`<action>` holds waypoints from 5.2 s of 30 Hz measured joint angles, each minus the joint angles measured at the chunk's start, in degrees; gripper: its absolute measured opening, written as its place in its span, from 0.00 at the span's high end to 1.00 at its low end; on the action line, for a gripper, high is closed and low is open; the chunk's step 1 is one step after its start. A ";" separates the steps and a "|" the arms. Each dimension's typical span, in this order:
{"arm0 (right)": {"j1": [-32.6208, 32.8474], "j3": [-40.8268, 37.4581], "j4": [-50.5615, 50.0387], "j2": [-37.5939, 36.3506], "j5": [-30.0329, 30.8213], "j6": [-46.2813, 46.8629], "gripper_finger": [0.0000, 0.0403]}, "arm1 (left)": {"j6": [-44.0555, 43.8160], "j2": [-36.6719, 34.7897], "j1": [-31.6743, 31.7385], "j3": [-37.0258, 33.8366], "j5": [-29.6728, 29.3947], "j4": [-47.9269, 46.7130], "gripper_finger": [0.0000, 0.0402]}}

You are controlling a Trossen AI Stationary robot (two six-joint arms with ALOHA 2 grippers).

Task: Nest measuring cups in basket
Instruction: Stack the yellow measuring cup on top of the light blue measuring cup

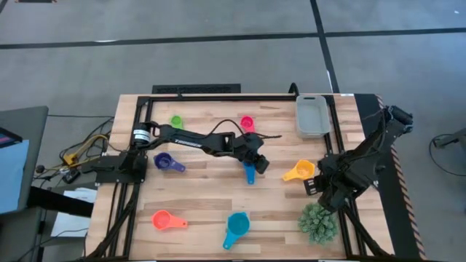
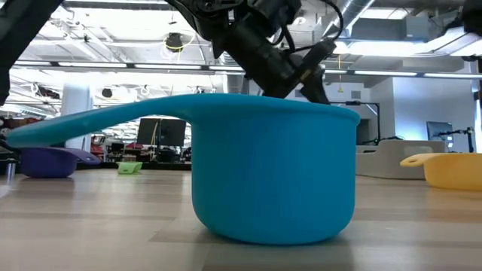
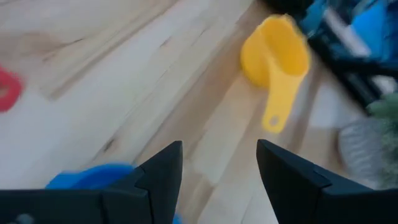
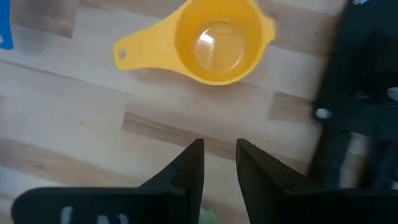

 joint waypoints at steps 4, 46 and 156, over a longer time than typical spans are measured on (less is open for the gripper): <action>-2.24 -5.41 9.43 -0.63 -0.05 -0.03 0.71 | 0.40 -0.50 0.44 -0.10 0.97 -4.51 0.52; -20.76 -21.79 26.11 -0.86 -4.80 -0.35 0.50 | 6.01 -30.75 1.43 -31.71 -4.37 0.81 0.52; -31.07 2.96 55.60 15.97 21.30 -19.61 0.94 | 5.29 -21.50 -15.30 -21.54 -21.48 12.67 0.52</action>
